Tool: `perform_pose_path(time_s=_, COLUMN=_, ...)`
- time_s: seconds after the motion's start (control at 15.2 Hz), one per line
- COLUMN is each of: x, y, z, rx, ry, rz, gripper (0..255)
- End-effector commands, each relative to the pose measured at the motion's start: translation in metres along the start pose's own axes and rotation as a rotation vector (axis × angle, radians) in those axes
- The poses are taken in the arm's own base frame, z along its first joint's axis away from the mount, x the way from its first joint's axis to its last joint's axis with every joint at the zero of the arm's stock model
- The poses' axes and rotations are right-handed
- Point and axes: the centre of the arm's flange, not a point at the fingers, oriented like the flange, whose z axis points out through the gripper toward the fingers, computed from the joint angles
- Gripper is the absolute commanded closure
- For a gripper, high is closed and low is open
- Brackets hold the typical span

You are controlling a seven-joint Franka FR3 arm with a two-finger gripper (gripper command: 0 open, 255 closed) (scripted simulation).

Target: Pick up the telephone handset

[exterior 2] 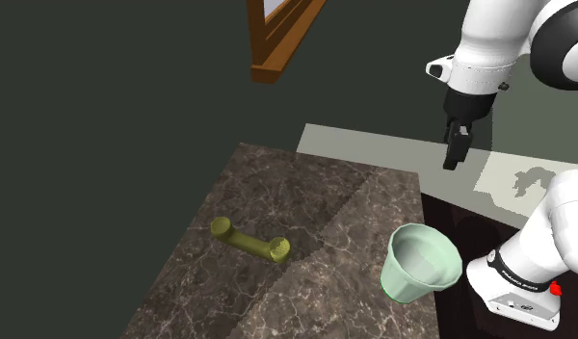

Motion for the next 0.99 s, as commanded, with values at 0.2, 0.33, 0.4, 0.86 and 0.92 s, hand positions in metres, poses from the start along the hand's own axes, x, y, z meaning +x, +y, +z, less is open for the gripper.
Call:
perform_pose_path(time_s=0.2, x=0.030, y=-0.023, z=0.008, rx=0.000, ry=0.010, rz=-0.006, gripper=0)
perform_pose_path(time_s=0.33, x=0.050, y=-0.038, z=0.013, rx=0.001, ry=0.017, rz=-0.010, gripper=0)
perform_pose_path(time_s=0.4, x=0.060, y=-0.045, z=0.016, rx=0.001, ry=0.020, rz=-0.012, gripper=0)
perform_pose_path(time_s=0.86, x=0.129, y=-0.099, z=0.032, rx=0.002, ry=0.043, rz=-0.026, gripper=0)
perform_pose_path(time_s=0.92, x=0.139, y=-0.107, z=0.035, rx=0.002, ry=0.046, rz=-0.028, gripper=0)
